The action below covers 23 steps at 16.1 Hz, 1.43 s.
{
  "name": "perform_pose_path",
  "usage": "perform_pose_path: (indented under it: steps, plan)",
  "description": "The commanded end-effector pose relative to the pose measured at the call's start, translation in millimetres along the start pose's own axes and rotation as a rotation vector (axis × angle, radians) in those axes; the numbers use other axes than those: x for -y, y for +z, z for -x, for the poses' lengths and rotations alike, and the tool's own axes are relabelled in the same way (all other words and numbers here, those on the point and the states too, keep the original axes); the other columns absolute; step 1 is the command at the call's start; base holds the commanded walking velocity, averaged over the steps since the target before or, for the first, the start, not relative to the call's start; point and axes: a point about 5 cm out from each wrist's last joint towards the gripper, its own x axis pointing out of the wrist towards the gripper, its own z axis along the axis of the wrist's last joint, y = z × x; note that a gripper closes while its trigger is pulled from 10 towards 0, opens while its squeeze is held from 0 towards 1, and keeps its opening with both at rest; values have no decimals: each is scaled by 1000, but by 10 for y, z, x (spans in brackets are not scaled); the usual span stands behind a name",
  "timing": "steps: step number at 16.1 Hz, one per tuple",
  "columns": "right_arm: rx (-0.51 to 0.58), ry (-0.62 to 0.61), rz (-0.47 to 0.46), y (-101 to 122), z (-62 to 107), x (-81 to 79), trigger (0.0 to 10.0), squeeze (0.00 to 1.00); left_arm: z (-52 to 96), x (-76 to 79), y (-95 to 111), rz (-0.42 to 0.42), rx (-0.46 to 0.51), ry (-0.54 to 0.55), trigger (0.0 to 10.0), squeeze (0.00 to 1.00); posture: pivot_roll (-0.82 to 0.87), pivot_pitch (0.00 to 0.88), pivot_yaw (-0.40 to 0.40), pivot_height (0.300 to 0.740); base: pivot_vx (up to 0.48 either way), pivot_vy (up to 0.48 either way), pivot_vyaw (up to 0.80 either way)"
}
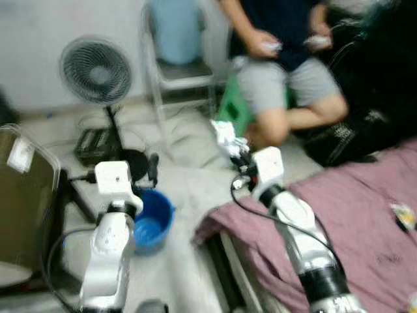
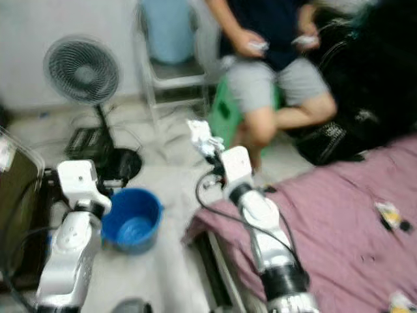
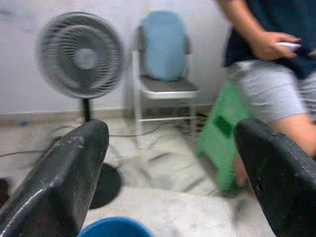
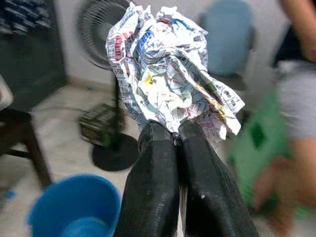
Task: Clean up the room
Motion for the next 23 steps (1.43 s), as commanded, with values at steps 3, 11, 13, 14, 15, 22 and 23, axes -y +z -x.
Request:
perform_pose_path:
  steps: [3, 11, 13, 14, 15, 22, 23]
  plan:
    - [2, -2, 15, 19, 6, 51, 10000, 0, 1, -8, 15, 0, 9, 16, 10000, 0, -70, 0, -39, 740, 0, 0, 800]
    - [0, 6, 20, 18, 5, 53, 10000, 0, 15, -25, 10, -4, 6, 36, 10000, 0, -63, 0, -47, 740, 0, 0, 800]
    - [-2, 5, 15, 13, 3, 56, 10000, 0, 40, -50, 9, -7, 5, 44, 10000, 0, -59, 0, -49, 740, 0, 0, 800]
    - [-2, 5, 14, 12, 2, 59, 10000, 0, 48, -55, 11, -7, 6, 44, 10000, 0, -56, 0, -51, 740, 0, 0, 531]
    - [-4, 1, 9, 10, -1, 64, 10000, 0, 59, -58, 16, 0, 8, 39, 10000, 0, -56, 0, -51, 740, 0, 0, 0]
    - [2, -6, -13, 21, -21, 79, 10000, 0, 88, -34, 38, 26, 29, 0, 10000, 0, -52, 0, -59, 740, 256, 0, 0]
    - [3, -7, -15, 22, -22, 79, 10000, 0, 88, -32, 40, 27, 30, -1, 10000, 0, -52, 0, -59, 740, 458, 0, 0]
